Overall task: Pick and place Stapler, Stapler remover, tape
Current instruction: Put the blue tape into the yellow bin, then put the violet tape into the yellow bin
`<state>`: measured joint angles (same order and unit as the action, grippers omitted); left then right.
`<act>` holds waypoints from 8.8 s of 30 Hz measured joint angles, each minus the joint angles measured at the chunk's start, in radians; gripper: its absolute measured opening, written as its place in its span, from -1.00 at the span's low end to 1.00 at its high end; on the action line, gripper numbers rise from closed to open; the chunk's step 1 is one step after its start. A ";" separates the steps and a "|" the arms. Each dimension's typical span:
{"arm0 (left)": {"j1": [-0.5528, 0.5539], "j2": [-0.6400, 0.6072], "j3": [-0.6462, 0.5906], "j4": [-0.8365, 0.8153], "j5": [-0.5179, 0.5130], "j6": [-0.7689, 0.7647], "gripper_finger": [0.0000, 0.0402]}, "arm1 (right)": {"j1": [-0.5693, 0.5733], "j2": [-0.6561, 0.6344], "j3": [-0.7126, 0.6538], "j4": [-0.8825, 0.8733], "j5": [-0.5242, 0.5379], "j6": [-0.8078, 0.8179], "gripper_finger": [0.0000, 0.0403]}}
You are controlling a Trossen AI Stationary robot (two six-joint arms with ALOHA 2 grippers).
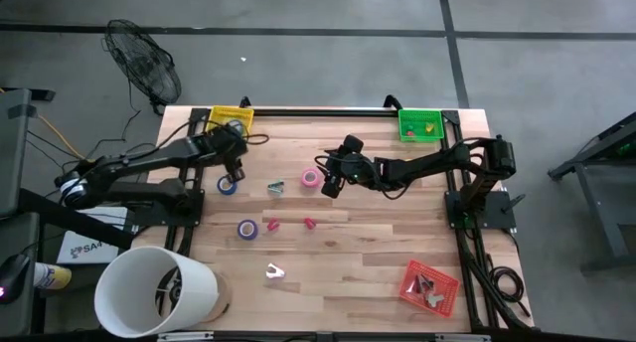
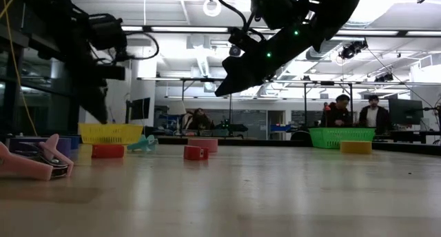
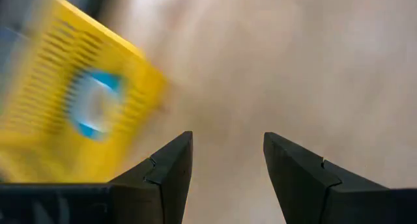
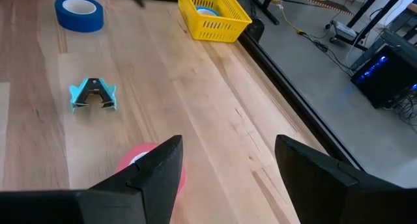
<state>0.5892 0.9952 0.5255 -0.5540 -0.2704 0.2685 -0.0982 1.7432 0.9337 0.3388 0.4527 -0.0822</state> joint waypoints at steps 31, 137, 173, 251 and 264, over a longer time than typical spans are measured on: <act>0.000 0.007 -0.005 -0.360 0.106 -0.379 -0.08 | 0.000 0.000 0.000 -0.010 -0.023 0.015 0.17; 0.183 0.305 -0.054 0.730 -0.529 -0.175 -0.61 | 0.000 0.000 0.000 -0.029 -0.044 0.015 0.17; 0.183 0.260 -0.053 0.644 -0.451 -0.176 0.12 | 0.000 0.000 0.000 -0.060 -0.045 0.023 0.17; -0.650 -0.038 -0.053 0.009 0.297 -0.477 0.12 | 0.000 0.000 0.000 -0.088 -0.045 0.050 0.17; -0.813 -0.016 -0.053 -0.051 0.205 -0.716 0.12 | 0.000 0.000 0.000 -0.088 -0.045 0.056 0.17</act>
<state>-0.2233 0.9791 0.4725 -0.6054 -0.0652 -0.4473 -0.0982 1.7428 0.9337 0.2512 0.4080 -0.0257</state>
